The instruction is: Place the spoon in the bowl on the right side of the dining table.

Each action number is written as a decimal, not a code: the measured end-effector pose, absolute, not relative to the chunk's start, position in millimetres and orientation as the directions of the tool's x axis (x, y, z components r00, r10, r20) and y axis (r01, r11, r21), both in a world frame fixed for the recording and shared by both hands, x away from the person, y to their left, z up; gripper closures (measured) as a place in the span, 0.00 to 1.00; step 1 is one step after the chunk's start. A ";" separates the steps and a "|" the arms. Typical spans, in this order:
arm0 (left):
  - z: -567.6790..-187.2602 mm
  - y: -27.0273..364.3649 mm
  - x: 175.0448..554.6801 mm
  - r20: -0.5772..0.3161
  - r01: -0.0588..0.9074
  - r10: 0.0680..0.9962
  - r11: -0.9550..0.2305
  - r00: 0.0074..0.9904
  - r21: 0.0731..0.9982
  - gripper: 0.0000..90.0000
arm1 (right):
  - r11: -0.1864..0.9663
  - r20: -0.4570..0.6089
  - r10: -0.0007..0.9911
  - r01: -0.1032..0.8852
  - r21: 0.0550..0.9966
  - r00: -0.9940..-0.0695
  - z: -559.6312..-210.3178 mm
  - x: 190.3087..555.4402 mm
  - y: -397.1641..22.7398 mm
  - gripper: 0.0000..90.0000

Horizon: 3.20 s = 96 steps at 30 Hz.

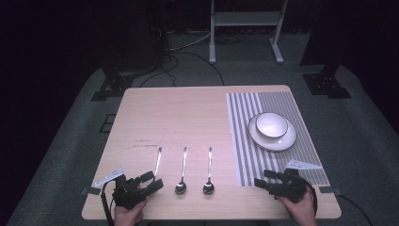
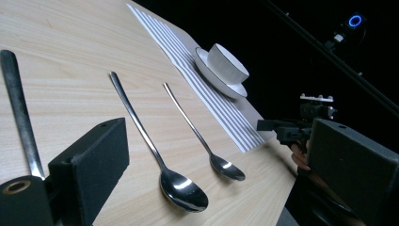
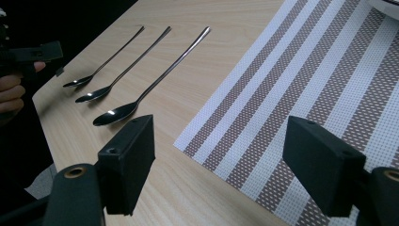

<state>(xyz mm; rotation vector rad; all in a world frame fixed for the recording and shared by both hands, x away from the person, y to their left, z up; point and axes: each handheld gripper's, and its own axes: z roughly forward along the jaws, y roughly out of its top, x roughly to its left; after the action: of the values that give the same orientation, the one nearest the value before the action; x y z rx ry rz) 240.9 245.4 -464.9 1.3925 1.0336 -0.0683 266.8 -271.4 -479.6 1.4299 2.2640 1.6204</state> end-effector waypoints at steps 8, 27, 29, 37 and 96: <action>-465.3 239.6 238.7 -0.623 0.602 0.512 0.234 0.591 0.764 0.06 | 0.051 0.464 0.663 0.653 0.755 -0.588 -479.0 268.8 -270.7 0.27; -471.3 213.5 239.5 -0.640 0.652 0.455 0.156 0.619 0.742 0.06 | 0.042 0.478 0.656 0.660 0.750 -0.585 -475.6 271.9 -270.3 0.27; -472.0 208.4 239.5 -0.644 0.659 0.442 0.143 0.625 0.738 0.06 | 0.049 0.473 0.655 0.658 0.751 -0.589 -474.6 272.2 -269.1 0.27; -475.7 191.6 239.7 -0.646 0.683 0.416 0.077 0.640 0.726 0.06 | 0.070 0.463 0.654 0.657 0.751 -0.599 -472.2 274.0 -265.0 0.27; -490.4 184.5 246.1 -0.654 0.766 0.482 -0.058 0.583 0.641 0.07 | 0.246 0.517 0.476 0.672 0.699 -0.712 -443.0 344.6 -133.3 0.28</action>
<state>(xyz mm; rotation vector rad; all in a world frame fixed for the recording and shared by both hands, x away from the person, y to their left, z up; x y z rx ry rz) 246.1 184.5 -490.4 1.7065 1.0418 -0.3193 344.6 -133.3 -443.0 1.2303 2.6290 1.6543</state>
